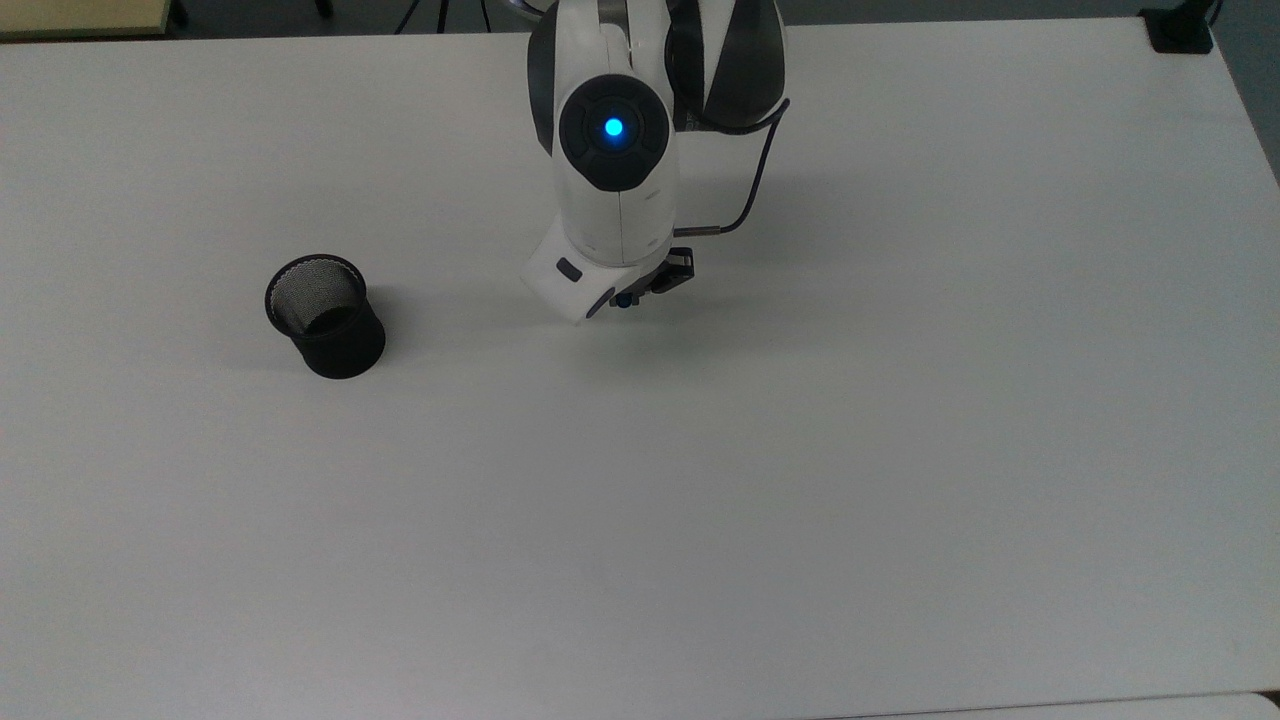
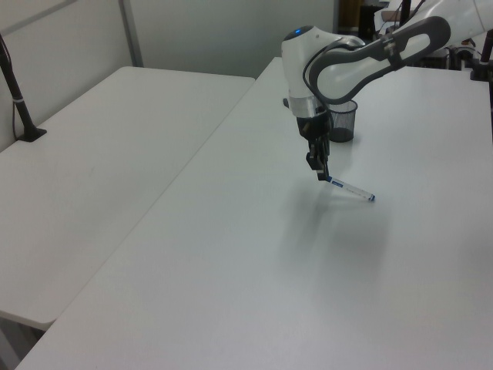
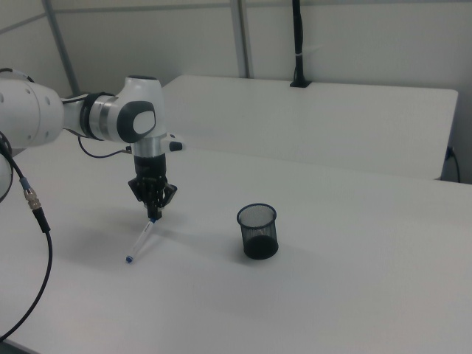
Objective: Remove the marker
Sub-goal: 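Carry the marker away from the cup and lower it toward the table, then open the gripper to release the marker onto the table and rise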
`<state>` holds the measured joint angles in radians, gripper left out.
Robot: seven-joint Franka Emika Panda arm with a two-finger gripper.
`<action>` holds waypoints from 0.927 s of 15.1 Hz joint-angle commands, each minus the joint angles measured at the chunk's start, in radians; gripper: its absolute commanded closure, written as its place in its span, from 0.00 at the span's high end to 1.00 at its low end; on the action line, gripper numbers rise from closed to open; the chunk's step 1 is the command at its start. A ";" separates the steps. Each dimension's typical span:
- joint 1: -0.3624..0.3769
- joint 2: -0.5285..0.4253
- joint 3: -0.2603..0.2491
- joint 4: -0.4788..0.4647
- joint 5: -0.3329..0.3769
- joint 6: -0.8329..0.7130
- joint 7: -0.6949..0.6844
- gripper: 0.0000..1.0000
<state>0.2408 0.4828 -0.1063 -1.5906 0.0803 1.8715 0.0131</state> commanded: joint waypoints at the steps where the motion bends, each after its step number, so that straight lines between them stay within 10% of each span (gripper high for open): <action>1: 0.015 0.019 -0.007 -0.002 -0.030 -0.023 0.005 0.49; 7: 0.025 -0.010 0.007 0.006 -0.056 -0.028 0.015 0.74; 9: 0.008 -0.084 0.008 -0.005 -0.100 -0.032 0.016 1.00; 14: -0.104 -0.260 0.008 -0.045 -0.116 -0.072 0.015 1.00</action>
<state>0.2012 0.3627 -0.1057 -1.5708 -0.0192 1.8523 0.0167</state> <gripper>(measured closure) 0.004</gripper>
